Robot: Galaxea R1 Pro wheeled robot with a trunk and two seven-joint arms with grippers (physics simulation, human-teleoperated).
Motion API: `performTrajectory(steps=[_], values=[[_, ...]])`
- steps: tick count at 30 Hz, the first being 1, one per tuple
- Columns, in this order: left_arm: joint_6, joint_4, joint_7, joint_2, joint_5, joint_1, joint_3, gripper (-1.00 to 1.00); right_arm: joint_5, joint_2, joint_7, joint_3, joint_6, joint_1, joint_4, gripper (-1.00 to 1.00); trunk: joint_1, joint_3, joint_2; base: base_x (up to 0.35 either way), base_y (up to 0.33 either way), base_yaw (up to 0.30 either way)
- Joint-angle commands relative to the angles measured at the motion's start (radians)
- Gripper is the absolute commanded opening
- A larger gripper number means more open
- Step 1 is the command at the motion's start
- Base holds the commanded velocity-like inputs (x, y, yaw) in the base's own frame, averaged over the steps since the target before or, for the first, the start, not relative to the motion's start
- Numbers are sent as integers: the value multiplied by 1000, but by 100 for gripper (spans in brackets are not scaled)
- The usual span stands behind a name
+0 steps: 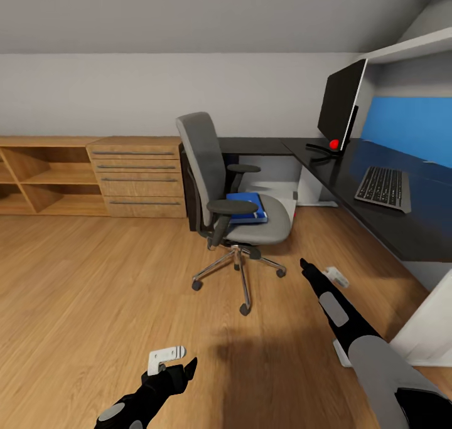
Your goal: In the bedroom, organize the workspace by keeping the computer under the desk, ensuring the monitor is on the desk, placing the keyboard on the desk next to the monitor, placing the mouse on the desk next to the keyboard, moving the folder from the swivel chair onto the desk next to the mouse, stacking the notebook on top of the folder with the pen on top of the notebook, and positioning the swivel chair next to the desk.
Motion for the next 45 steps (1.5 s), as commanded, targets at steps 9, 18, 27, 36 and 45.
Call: performTrajectory(steps=[9, 18, 27, 36, 45], values=[[4, -1, 7, 0, 10, 0, -2, 100, -8, 0, 0, 0, -7, 0, 1, 100, 0, -1, 0, 153, 0, 0], [4, -1, 8, -1, 10, 0, -2, 100, -7, -1, 0, 0, -12, 0, 1, 100, -17, 23, 28, 3, 0, 0], [4, -1, 8, -1, 10, 0, -2, 100, -7, -9, 0, 0, -11, 0, 3, 100, -44, 45, 77, 0, 0, 0], [3, -1, 7, 0, 10, 0, -2, 100, -7, -9, 3, 1, -12, 1, 8, 100, -44, 45, 77, 37, 0, 0], [4, -1, 7, 0, 10, 0, -2, 100, -6, -9, 3, 2, -12, 1, 9, 100, -44, 45, 77, 212, 0, 0]])
